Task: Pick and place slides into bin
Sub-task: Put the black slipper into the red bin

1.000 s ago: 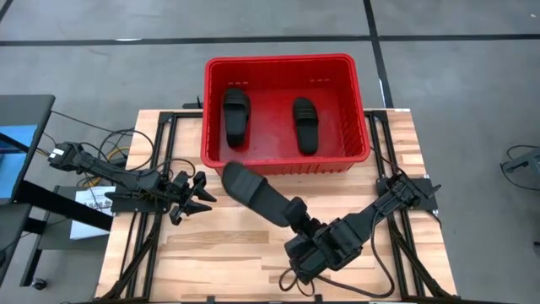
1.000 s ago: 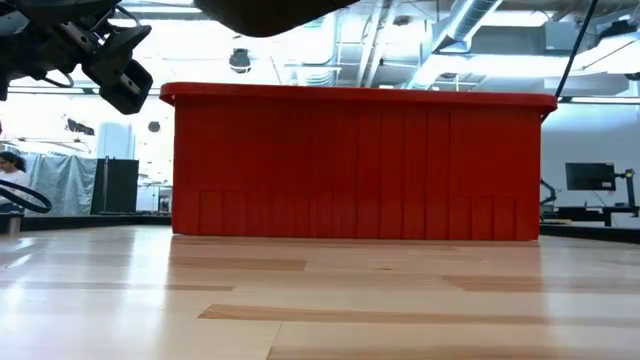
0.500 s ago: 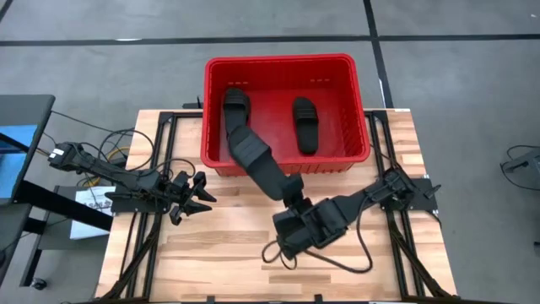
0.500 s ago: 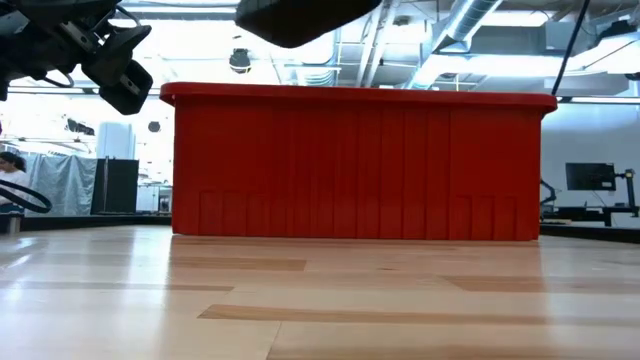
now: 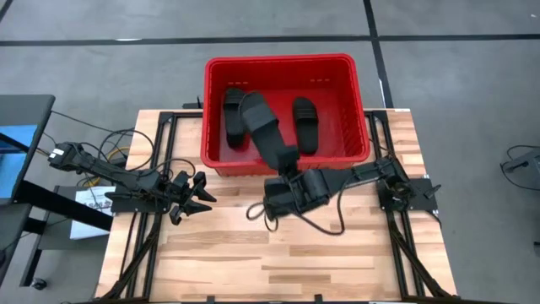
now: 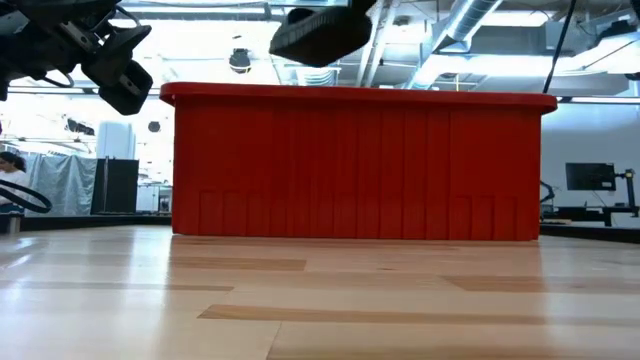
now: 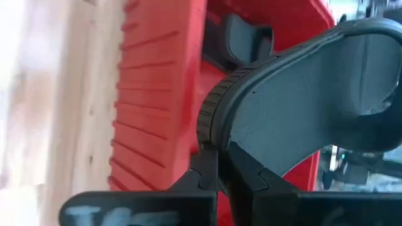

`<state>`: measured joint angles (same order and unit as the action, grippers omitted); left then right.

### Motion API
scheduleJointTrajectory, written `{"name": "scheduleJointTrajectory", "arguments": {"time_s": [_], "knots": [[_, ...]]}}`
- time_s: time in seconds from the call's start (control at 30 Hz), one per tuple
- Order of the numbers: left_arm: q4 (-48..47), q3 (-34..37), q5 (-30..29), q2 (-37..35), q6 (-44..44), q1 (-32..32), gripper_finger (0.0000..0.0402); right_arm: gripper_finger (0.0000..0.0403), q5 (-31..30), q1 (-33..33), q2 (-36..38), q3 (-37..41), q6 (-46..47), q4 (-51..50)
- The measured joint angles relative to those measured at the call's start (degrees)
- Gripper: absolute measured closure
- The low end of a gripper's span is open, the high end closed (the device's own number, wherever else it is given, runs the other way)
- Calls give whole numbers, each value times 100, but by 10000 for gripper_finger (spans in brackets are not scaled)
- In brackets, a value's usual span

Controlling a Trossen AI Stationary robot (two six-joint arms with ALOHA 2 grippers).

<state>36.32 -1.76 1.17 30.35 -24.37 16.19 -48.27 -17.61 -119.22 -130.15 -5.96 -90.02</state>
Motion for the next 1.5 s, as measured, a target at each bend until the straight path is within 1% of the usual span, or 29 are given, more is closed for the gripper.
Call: {"name": "scheduleJointTrajectory", "arguments": {"time_s": [0.17,0.33,0.57,0.83,1.17,1.33,1.5], "knots": [[0,0,1,1,0,-1,260,402,55,399,-1,0,11,2],[-5,0,9,1,-27,1,260,402,509,828,-2,0,279,0],[-296,0,272,-1,-30,2,260,402,974,1251,5,3,258,2],[-452,1,299,-1,-142,-1,260,403,1188,1723,424,15,294,0],[-444,2,258,-1,-130,-1,260,403,2166,2537,1041,15,297,0],[-442,2,258,-1,-109,1,260,403,2526,2938,1104,15,98,-2],[-442,2,258,-1,-102,2,260,403,3122,3365,1102,15,-176,0]]}}
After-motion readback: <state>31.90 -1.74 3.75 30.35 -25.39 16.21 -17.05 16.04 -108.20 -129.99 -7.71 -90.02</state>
